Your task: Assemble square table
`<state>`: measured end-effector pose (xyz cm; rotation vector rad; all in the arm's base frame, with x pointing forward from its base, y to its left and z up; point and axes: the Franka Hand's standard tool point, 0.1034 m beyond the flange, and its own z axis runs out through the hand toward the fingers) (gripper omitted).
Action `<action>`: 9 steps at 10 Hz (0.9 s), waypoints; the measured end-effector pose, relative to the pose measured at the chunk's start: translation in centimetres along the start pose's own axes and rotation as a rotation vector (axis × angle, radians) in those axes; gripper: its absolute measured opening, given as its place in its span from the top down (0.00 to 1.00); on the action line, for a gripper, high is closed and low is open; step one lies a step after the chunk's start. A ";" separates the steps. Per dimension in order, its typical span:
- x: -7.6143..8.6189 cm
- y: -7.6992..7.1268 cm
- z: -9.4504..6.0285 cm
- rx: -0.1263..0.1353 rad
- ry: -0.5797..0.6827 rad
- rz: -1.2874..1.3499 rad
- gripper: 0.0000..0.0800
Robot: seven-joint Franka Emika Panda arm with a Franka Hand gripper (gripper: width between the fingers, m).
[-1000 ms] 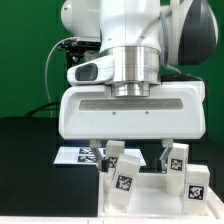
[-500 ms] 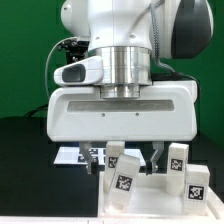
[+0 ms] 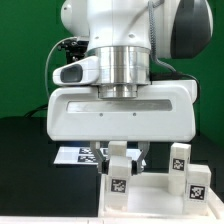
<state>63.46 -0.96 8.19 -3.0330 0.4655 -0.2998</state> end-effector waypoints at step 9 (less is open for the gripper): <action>-2.1 3.4 -0.6 -0.125 0.124 0.354 0.59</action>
Offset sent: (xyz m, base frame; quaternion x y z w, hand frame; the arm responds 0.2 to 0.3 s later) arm -0.0192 0.0049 -0.0115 0.0089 -0.0155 0.3492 0.9369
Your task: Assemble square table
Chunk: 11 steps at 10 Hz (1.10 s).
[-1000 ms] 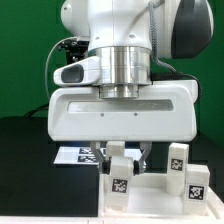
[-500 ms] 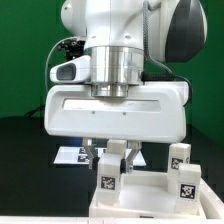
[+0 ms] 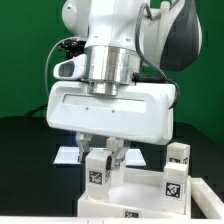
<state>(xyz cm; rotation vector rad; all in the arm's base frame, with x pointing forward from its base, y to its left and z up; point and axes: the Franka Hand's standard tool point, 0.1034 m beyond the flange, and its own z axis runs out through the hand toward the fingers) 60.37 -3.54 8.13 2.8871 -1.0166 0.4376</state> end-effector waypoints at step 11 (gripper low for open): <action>1.2 1.3 -1.4 0.011 -0.119 -0.056 0.19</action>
Offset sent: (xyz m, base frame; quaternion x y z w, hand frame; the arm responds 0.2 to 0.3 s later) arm 0.0000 0.0000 0.0000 0.0000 0.0000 0.0000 1.0000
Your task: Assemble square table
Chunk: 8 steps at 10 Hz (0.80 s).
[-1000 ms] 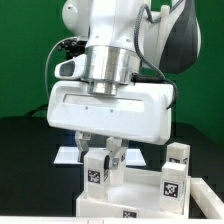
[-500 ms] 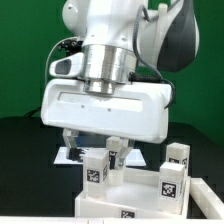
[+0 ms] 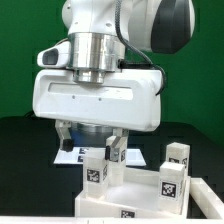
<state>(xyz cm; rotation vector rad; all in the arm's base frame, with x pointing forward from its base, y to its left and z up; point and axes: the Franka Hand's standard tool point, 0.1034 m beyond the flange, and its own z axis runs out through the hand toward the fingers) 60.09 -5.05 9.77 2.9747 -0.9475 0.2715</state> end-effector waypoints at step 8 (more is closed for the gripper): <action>-1.3 -2.9 -0.5 0.005 -0.064 -0.144 0.19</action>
Offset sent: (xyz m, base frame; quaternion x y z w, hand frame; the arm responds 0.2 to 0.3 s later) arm 0.0000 0.0000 0.0000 0.0000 0.0000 0.0000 1.0000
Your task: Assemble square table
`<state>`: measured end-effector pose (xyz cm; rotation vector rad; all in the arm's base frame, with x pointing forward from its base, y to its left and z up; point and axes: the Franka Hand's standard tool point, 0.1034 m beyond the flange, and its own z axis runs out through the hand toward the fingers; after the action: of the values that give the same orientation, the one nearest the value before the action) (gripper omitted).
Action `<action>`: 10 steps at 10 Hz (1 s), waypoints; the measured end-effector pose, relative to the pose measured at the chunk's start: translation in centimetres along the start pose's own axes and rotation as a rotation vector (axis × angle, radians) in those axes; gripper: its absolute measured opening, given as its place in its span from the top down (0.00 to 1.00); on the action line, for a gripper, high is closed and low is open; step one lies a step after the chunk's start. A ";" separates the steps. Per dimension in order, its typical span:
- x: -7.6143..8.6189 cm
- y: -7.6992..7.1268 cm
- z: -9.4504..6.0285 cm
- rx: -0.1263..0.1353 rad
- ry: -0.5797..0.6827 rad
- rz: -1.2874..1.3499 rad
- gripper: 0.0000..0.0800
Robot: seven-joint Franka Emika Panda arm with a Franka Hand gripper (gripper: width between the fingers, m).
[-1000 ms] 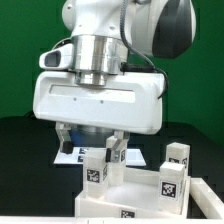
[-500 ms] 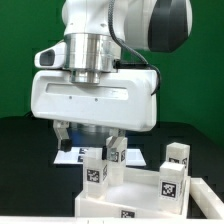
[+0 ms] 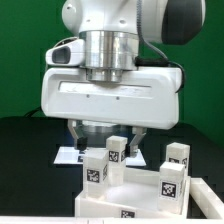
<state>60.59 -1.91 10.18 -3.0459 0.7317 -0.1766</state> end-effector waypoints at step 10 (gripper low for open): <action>0.3 1.5 1.4 -0.026 -0.060 0.044 0.19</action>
Offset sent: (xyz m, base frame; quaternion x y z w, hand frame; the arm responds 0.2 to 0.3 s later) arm 0.0000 0.0000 0.0000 0.0000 0.0000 0.0000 1.0000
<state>60.36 -3.40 8.82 -3.0409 0.8031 -0.0760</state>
